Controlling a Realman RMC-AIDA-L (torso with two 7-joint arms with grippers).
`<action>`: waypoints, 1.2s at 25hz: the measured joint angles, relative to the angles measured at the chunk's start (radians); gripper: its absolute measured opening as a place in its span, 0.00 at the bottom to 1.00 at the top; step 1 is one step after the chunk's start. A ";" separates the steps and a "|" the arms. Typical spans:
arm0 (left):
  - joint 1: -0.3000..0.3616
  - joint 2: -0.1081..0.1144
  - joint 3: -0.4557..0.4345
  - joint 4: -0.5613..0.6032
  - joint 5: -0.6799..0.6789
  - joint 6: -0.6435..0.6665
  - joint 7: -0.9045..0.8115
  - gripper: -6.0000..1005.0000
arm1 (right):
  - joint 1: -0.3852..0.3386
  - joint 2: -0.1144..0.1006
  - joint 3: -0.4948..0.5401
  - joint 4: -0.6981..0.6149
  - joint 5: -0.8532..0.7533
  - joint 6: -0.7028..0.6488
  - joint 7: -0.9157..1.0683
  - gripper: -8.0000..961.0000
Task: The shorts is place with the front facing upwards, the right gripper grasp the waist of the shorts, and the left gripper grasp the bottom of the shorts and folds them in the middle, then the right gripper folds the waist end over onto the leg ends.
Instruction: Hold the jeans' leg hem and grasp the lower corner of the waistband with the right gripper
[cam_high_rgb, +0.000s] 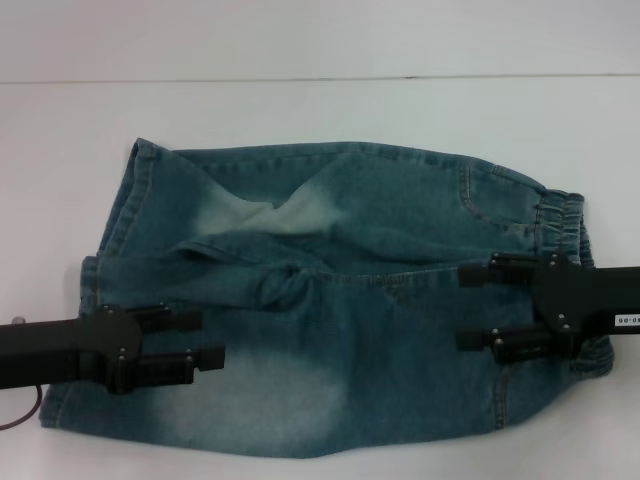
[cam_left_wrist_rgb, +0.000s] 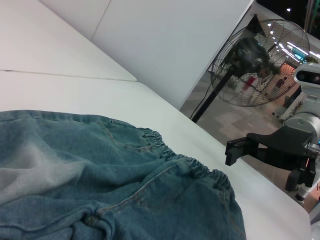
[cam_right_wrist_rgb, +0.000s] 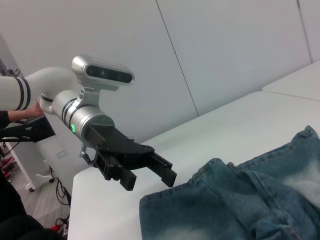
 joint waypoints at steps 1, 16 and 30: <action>-0.001 0.000 0.000 0.000 0.000 0.004 0.000 0.77 | -0.001 0.000 0.000 0.000 0.000 0.000 0.000 0.98; -0.003 0.006 -0.018 0.010 -0.004 0.017 -0.025 0.77 | -0.007 0.003 0.000 0.000 -0.001 0.009 0.000 0.98; 0.031 0.072 -0.174 0.166 0.008 0.119 -0.398 0.77 | -0.044 0.017 0.017 -0.013 0.010 -0.011 0.022 0.98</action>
